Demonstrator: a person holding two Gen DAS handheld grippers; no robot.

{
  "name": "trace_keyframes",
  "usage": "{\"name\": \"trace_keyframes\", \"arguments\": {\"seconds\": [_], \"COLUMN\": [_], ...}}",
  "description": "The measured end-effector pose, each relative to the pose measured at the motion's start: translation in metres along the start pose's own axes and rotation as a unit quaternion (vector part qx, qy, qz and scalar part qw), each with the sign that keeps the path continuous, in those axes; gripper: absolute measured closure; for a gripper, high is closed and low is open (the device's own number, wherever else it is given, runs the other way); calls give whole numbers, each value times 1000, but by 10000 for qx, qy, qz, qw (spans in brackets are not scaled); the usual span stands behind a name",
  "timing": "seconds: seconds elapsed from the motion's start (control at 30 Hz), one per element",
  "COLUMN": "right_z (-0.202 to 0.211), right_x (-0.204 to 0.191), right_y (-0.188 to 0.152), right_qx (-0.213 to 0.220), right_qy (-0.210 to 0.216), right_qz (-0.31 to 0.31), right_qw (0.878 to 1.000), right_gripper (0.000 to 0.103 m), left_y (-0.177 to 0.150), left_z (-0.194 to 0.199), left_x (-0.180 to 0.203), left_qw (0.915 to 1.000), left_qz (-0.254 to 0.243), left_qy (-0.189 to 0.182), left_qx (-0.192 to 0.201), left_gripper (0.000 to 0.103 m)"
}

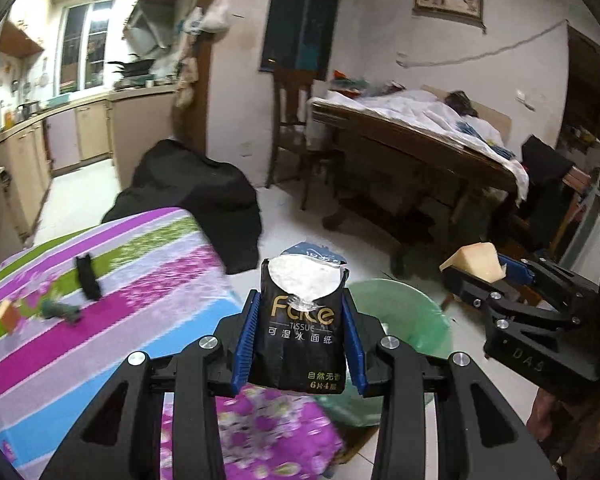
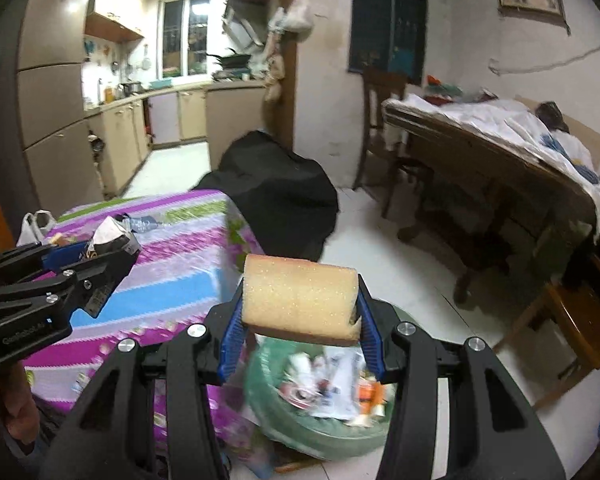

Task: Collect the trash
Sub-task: 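Carry the tissue pack and yellow sponge over the green bin with both tools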

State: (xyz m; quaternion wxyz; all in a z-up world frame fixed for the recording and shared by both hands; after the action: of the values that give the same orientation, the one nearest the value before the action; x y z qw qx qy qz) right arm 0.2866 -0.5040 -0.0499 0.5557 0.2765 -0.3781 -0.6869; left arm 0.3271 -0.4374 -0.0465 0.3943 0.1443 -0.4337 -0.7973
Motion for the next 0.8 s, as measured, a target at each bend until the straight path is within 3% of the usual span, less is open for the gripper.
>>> {"name": "trace_keyframes", "arguments": {"seconds": [0.37,0.53,0.8], "right_z": [-37,-64,-87], "right_x": [69,85,101], "right_y": [-33,-49,-68], "right_qx": [-858,-1351,-1729], "right_qy": [-10,7,116], "right_qz": [-538,-570,-633], "right_qw": [9949,9892,9828], "right_gripper": [56,56,56], "left_y": [-4,-13,-38], "left_z": [-100,-141,-191], "left_x": [66,78,68], "left_qw": [9957,9901,9824], "left_qz": [-300,-422,-389], "left_qy": [-322,-372,-277], "left_qx": [-820,-1286,-1803], "left_gripper": [63,63,63]}}
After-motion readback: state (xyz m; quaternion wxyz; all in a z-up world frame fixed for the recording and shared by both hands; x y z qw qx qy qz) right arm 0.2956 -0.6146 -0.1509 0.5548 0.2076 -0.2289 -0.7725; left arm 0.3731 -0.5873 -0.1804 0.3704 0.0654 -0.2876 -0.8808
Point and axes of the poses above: each gripper's, at about its wrist camera, not at the fingertips, and z roughly against the way its jaws point, x to its right, y to its top, the point moved 9 cm from there along -z, roughly the way its jaws point
